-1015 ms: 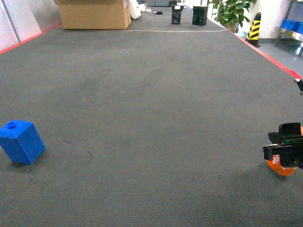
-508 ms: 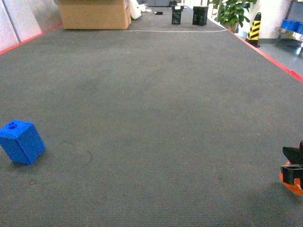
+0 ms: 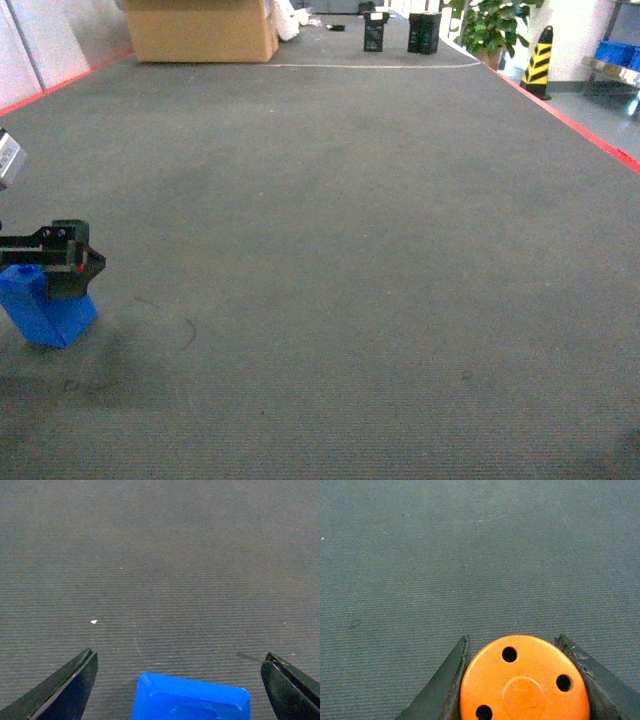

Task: Sort blue parts and orange caps into right shelf containers

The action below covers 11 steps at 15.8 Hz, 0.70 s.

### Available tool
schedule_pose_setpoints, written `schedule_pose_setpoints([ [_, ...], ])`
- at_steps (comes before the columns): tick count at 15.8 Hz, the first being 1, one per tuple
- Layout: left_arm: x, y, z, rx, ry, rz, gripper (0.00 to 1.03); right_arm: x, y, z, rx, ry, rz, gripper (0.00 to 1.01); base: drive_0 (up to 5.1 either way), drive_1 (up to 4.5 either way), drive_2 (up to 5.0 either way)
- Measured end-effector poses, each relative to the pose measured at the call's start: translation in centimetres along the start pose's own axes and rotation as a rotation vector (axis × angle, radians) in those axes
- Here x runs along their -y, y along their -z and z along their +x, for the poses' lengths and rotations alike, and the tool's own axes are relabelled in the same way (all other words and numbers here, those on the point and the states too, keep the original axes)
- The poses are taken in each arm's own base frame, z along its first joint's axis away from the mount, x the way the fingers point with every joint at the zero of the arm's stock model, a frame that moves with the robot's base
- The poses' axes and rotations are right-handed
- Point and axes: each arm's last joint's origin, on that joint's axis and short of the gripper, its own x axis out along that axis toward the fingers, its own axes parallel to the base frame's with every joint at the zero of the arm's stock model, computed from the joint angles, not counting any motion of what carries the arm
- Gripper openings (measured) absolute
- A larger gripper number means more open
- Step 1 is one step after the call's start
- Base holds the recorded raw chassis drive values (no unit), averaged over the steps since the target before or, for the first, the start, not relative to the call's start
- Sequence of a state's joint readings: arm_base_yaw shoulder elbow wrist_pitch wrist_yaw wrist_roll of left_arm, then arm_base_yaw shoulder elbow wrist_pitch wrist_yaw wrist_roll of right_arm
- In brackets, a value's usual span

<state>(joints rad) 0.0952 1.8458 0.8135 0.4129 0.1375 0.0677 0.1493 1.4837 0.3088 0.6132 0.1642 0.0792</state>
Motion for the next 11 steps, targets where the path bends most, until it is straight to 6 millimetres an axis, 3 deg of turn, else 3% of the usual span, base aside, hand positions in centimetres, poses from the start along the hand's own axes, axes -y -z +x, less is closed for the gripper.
schedule_pose_setpoints([
  [1, 0.2, 0.3, 0.1, -0.008, 0.007, 0.001, 0.97, 0.1, 0.1, 0.0, -0.001, 0.016, 0.000, 0.43, 0.0, 0.00, 0.0],
  [6, 0.6, 1.7, -0.7, -0.045, 0.006, 0.000, 0.49, 0.4, 0.7, -0.3, 0.006, 0.058, 0.004, 0.43, 0.0, 0.00, 0.0],
  [8, 0.6, 1.2, -2.9, 0.008, -0.022, 0.007, 0.46, 0.5, 0.6, -1.0, 0.018, 0.057, 0.014, 0.43, 0.0, 0.00, 0.0],
  [11, 0.9, -1.2, -9.9, 0.211, -0.086, 0.040, 0.46, 0.7, -0.4, -3.7, 0.124, 0.066, 0.000, 0.43, 0.0, 0.00, 0.0],
])
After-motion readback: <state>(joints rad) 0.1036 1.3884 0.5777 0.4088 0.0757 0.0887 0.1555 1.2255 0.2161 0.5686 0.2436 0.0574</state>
